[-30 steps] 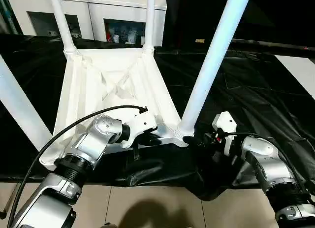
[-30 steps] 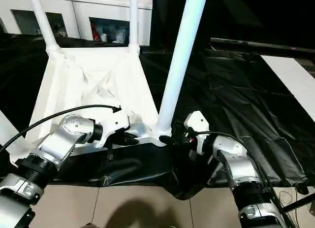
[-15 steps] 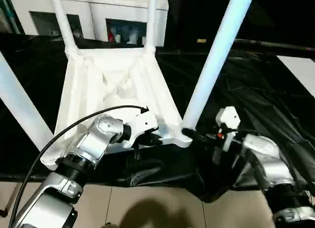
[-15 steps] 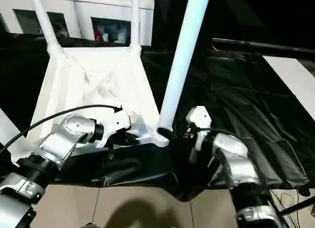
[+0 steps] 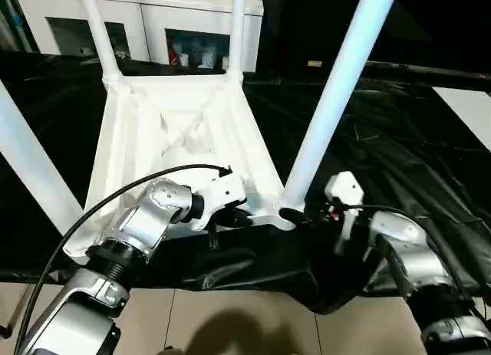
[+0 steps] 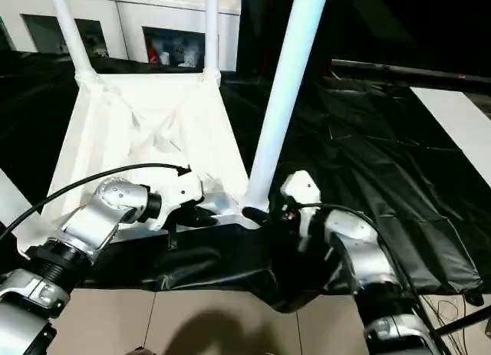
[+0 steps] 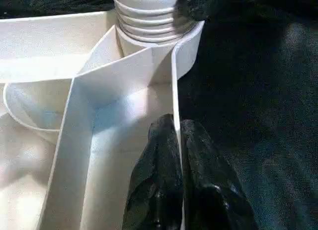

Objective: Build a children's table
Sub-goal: Rotate leg to tighten

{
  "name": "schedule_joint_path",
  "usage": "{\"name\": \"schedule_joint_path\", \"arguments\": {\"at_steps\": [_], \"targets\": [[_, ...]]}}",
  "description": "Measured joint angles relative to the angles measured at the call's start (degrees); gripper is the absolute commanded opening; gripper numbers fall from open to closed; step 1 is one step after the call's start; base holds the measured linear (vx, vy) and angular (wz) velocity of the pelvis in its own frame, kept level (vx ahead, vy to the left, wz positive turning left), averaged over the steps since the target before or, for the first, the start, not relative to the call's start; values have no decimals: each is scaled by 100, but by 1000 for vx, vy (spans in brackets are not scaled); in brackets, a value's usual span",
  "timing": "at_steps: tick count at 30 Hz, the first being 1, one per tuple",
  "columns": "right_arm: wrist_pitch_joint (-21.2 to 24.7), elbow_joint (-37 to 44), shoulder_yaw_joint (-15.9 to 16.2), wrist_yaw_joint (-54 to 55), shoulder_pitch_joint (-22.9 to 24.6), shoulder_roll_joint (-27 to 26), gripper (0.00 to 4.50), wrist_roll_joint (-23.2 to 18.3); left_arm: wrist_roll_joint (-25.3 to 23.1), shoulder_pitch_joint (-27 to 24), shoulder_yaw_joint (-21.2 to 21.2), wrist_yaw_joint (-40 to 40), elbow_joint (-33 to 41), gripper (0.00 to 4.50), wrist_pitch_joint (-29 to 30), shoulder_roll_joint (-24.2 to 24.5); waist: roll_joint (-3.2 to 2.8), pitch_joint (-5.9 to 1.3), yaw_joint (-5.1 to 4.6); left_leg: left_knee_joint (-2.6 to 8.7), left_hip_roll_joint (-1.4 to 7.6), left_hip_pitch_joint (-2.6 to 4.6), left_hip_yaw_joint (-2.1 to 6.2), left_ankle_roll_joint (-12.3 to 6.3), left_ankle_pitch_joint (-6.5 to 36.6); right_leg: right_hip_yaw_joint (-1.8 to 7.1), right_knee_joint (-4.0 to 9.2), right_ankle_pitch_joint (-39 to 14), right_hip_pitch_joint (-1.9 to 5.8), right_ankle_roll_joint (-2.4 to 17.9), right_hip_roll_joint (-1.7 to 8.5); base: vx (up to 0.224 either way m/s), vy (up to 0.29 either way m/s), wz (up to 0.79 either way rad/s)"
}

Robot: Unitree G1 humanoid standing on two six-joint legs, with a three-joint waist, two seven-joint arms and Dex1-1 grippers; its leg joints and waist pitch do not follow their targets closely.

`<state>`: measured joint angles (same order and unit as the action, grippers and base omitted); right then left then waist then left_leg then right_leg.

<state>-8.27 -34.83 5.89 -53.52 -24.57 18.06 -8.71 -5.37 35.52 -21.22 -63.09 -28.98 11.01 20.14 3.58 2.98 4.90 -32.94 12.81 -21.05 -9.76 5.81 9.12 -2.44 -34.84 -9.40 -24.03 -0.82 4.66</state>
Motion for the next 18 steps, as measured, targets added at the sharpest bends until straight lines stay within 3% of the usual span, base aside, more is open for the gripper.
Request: {"name": "schedule_joint_path", "arguments": {"at_steps": [8,11,18], "targets": [[-86,-255,14,0,-154,-114,340,33,0,0,-3,-17,4,0,-8,4,2,-1,4,1,0,0,0,0,0,0,0,0,0,0,0,0,0,0],[-124,-359,32,-81,-208,-114,304,34,0,-1,-2,-18,11,0,-7,10,5,1,4,2,0,0,0,0,0,-1,0,0,0,0,0,0,0,0],[-213,-442,33,-172,-242,-114,271,35,3,-5,-5,-40,38,0,12,41,10,3,1,3,0,0,0,0,0,-1,0,0,-1,0,0,0,0,0]]}}
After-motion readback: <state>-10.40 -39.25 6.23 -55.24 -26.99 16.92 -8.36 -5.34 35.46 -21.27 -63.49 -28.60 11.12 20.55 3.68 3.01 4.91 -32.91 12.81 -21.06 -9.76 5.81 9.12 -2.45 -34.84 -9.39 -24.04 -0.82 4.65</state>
